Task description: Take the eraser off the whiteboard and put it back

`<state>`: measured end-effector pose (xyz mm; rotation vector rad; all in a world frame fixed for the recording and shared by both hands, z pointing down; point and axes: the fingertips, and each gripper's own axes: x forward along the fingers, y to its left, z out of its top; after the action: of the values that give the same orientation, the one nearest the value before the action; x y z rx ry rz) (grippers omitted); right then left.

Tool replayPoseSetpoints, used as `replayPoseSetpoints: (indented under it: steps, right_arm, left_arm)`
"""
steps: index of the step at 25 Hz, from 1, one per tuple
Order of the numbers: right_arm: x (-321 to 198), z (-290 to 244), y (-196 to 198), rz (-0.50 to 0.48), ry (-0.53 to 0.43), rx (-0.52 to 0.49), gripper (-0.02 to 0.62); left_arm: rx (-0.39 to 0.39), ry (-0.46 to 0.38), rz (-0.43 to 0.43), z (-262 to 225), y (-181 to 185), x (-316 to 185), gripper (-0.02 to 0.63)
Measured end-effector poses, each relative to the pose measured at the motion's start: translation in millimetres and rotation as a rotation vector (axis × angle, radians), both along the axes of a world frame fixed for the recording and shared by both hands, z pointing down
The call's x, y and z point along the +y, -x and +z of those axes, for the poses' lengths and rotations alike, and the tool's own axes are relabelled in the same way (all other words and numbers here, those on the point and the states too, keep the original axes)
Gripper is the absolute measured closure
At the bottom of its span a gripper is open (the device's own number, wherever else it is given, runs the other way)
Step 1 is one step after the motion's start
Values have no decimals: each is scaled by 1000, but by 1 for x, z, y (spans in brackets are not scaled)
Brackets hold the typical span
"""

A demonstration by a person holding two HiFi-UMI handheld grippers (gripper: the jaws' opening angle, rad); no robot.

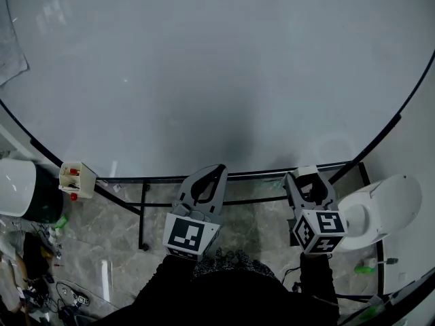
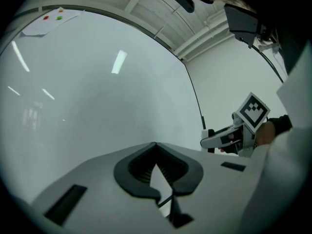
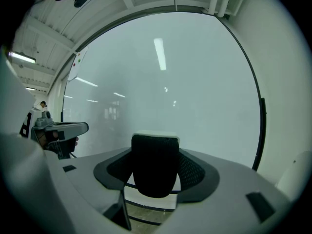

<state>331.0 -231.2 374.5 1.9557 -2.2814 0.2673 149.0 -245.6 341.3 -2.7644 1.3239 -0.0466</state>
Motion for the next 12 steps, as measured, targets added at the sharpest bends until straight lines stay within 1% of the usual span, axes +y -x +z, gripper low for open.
replayPoseSetpoints:
  steps: [3,6,9,12]
  right_arm:
    - [-4,-3,11,-37,0,8,325]
    - [-10,-7,25,-91,-2,14,325]
    - [-16,-10,42,-165,-9,17,325]
    - [-20,-15,59,-246,-19,15,325]
  left_arm:
    - [-9,3,-17,0,2,1,601]
    - [-8,12,-60,1,10,5,601]
    - [-29,11,-124,2,23,15,601]
    - [-14,11,-221,3,41,28,601]
